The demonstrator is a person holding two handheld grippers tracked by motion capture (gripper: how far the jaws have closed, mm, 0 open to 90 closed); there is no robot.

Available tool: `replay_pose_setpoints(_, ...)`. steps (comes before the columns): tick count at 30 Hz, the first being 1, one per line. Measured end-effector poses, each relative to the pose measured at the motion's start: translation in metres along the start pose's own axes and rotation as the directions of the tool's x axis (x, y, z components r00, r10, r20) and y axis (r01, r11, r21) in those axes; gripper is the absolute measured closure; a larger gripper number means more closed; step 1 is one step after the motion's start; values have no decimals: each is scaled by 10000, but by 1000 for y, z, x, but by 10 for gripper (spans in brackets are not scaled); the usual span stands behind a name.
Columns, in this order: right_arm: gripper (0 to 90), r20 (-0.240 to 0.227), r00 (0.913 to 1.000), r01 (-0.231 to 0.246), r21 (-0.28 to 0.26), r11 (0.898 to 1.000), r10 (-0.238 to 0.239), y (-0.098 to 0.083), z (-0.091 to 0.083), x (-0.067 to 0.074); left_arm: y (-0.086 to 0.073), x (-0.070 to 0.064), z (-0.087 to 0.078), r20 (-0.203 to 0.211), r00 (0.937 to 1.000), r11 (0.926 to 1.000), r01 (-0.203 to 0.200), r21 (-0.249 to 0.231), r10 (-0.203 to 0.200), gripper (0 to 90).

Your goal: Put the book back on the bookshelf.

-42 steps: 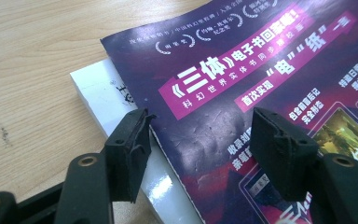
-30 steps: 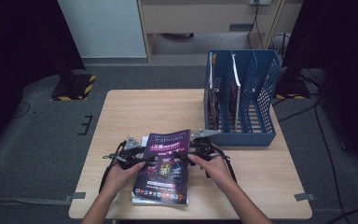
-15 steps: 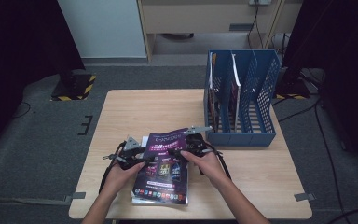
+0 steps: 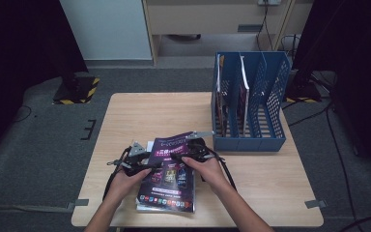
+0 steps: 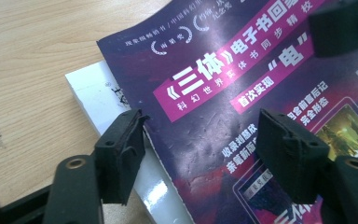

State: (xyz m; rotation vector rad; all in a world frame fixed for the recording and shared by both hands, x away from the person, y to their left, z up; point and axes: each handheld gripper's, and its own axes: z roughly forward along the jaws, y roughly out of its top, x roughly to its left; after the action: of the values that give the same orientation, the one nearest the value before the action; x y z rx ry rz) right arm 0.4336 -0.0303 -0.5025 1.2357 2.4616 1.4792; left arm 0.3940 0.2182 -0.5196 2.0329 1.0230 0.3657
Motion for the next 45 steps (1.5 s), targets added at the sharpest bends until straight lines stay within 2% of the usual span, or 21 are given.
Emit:
replay_pose_setpoints(3, 599, 94, 9999, -61, -338, 9994, 64, 2, -4, 0, 1, 0, 0, 65, 9999, 9999, 151, -13, -151, 275)
replay_pose_setpoints(8, 705, 128, 9995, 286, -991, 9947, -274, 7, -13, 0, 3, 1, -1, 262, 9987, 9983, 438, -379, -428, 262)
replay_pose_setpoints(14, 766, 332, 9977, 634, -1646, 9843, -587, 9, -29, 2, 4, 0, -1, 456, 9981, 9985, 441, -334, -426, 230)
replay_pose_setpoints(20, 780, 532, 9962, 784, -2170, 9730, -684, 9, -44, 1, 4, -3, 2, 910, 9949, 9987, 467, -223, -445, 225)
replay_pose_setpoints(23, 784, 560, 9943, 1016, -2511, 9626, -903, 10, -50, 2, 5, -3, 2, 1127, 9927, 9987, 452, -255, -421, 230)
replay_pose_setpoints(25, 787, 582, 9932, 1131, -2678, 9568, -1011, 12, -53, 4, 5, -4, 1, 1335, 9900, 9983, 493, -308, -448, 272)
replay_pose_setpoints(30, 794, 653, 9891, 1456, -2998, 9428, -1320, 16, -57, 9, 6, -4, -1, 1631, 9859, 9981, 459, -418, -385, 276)
replay_pose_setpoints(35, 800, 782, 9822, 1874, -3354, 9232, -1710, 20, -63, 14, 8, -9, 0, 2103, 9776, 9990, 135, -435, -41, 289)
replay_pose_setpoints(37, 804, 859, 9781, 2077, -3483, 9141, -1895, 22, -66, 16, 8, -10, 1, 2306, 9730, 9989, 143, -446, -36, 304)
replay_pose_setpoints(40, 811, 905, 9741, 2260, -3711, 9007, -2071, 25, -70, 18, 7, -10, 2, 2422, 9702, 9993, 58, -359, 30, 306)
replay_pose_setpoints(42, 815, 901, 9711, 2384, -3955, 8870, -2208, 27, -73, 20, 7, -10, 3, 2529, 9674, 9996, -21, -291, 94, 315)
replay_pose_setpoints(44, 819, 896, 9680, 2505, -4111, 8765, -2346, 29, -75, 22, 7, -10, 2, 2570, 9664, 9994, -26, -351, 115, 343)
replay_pose_setpoints(45, 821, 851, 9668, 2538, -4247, 8690, -2408, 30, -76, 24, 8, -10, 2, 2511, 9679, 9992, -47, -397, 145, 361)
